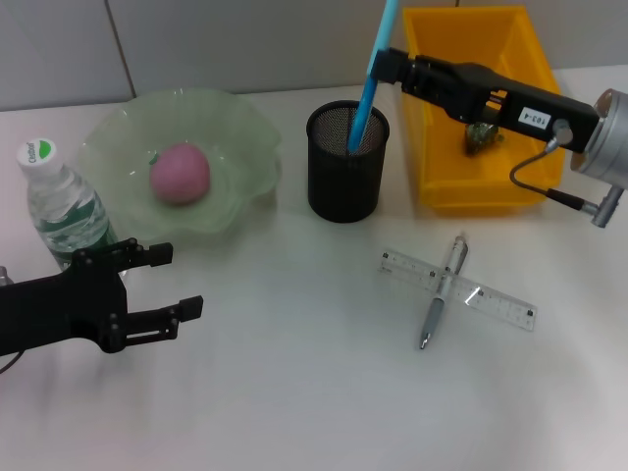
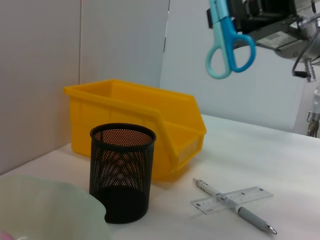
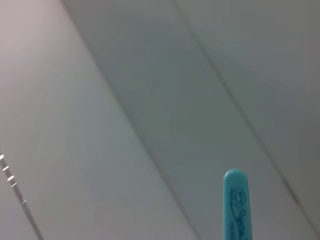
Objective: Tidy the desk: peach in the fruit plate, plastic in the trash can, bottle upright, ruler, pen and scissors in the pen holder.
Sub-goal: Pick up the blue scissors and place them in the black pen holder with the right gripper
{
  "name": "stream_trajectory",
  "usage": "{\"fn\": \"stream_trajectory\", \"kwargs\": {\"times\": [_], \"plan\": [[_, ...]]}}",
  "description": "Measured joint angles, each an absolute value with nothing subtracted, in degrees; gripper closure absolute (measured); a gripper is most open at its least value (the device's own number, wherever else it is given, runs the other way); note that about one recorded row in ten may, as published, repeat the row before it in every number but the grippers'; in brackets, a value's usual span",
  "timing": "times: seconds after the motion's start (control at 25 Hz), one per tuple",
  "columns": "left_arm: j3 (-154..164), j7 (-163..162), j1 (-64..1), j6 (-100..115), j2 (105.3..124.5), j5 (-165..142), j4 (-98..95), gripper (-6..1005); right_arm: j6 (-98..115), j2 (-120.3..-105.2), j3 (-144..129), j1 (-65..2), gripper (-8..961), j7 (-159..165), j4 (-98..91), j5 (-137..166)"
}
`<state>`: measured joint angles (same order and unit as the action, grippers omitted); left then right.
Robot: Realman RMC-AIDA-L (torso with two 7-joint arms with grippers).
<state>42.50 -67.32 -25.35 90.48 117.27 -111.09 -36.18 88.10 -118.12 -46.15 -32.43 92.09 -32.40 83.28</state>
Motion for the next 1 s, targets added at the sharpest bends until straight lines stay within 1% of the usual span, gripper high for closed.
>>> {"fn": "stream_trajectory", "kwargs": {"times": [0.32,0.64,0.84,1.0], "plan": [[42.4,-67.4,-25.5,90.0,117.34,-111.1,-36.1,183,83.8,-118.28,-46.2,-32.5,734,89.7,-29.2,77.2],[42.4,-67.6,-25.5,89.9,117.78,-111.1,-36.2,183,80.3,-117.92,-46.8,-32.7,734,87.6,-30.4,77.5],[42.4,-67.8,-25.5,89.9,117.89,-111.1,-36.1,183,75.3,-118.79,-47.1,-32.0,734,80.3,-35.9,78.7],[42.3,-68.0,-25.3,89.9,117.93,-111.1,-36.0,183,71.9,-118.89,-47.3,-31.9,734,75.4,-38.4,79.6]]}}
